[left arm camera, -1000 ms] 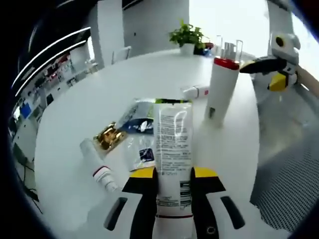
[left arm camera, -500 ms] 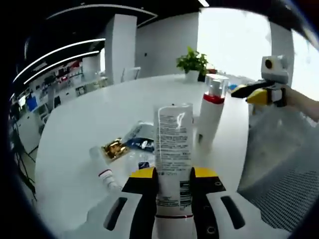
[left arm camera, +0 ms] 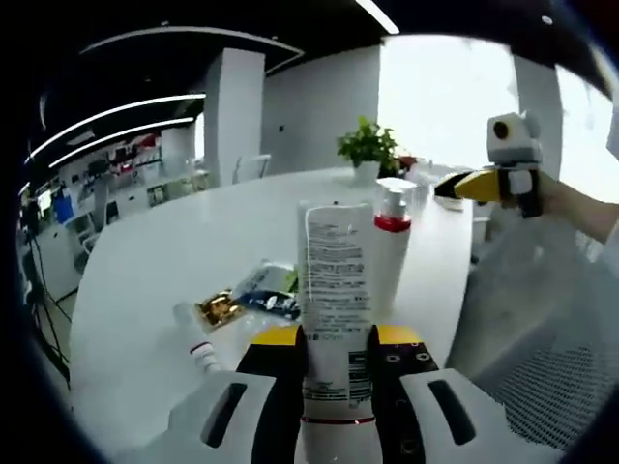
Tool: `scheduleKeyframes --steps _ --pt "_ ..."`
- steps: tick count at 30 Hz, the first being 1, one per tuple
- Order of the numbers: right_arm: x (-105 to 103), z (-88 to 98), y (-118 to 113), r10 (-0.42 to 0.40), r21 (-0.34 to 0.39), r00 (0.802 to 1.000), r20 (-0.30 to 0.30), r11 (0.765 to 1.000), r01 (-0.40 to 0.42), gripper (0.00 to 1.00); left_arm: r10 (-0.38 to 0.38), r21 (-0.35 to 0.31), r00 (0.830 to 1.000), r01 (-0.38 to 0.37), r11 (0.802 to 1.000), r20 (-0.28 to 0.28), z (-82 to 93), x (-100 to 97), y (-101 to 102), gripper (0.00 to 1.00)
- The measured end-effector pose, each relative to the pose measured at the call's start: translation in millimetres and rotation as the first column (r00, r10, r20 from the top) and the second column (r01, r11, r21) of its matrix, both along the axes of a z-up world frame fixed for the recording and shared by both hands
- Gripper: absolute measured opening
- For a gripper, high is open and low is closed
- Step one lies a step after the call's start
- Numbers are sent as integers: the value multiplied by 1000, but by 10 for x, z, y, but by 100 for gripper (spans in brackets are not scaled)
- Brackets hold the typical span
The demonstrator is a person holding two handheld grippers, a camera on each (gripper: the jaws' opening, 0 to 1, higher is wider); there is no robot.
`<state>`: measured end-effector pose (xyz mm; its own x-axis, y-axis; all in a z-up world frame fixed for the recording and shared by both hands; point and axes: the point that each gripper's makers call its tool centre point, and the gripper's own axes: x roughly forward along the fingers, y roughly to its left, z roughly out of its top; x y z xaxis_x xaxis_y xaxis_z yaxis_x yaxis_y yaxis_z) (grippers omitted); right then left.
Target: Arrange the skincare products in the storage area until every visible bottle or jar stands upright without overlapping.
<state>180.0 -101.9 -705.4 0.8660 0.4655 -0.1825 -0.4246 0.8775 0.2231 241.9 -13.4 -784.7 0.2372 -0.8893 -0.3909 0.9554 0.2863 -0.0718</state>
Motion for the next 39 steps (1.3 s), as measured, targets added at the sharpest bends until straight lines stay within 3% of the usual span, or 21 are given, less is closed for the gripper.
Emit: scheduleKeyframes --steps 7,11,16,18,21,28,36,39 --pt "57 38 154 26 44 1000 8 999 -26 15 -35 -17 999 36 999 31 65 -92 -71 21" --pt "108 -38 154 3 51 1000 -28 999 -1 15 -41 -29 998 42 999 45 95 -113 -91 21" --pt "164 -79 194 -7 115 999 -49 993 13 16 -79 -22 994 81 996 79 124 -237 -100 22" --pt "184 -165 199 -19 161 994 -105 986 36 16 -82 -22 993 84 996 84 127 -257 -103 22" --pt "229 -143 235 -11 258 995 -96 965 36 17 -98 -26 989 102 994 110 130 -281 -118 22" --pt "254 -118 198 -28 331 993 -115 942 65 7 -119 -37 985 125 992 123 143 -305 -150 22" --pt "253 35 388 -5 304 998 -70 952 26 5 -137 11 983 136 991 120 74 -267 -235 23" --pt "266 40 438 2 237 998 -57 971 12 6 -145 28 983 143 989 114 35 -249 -263 23"
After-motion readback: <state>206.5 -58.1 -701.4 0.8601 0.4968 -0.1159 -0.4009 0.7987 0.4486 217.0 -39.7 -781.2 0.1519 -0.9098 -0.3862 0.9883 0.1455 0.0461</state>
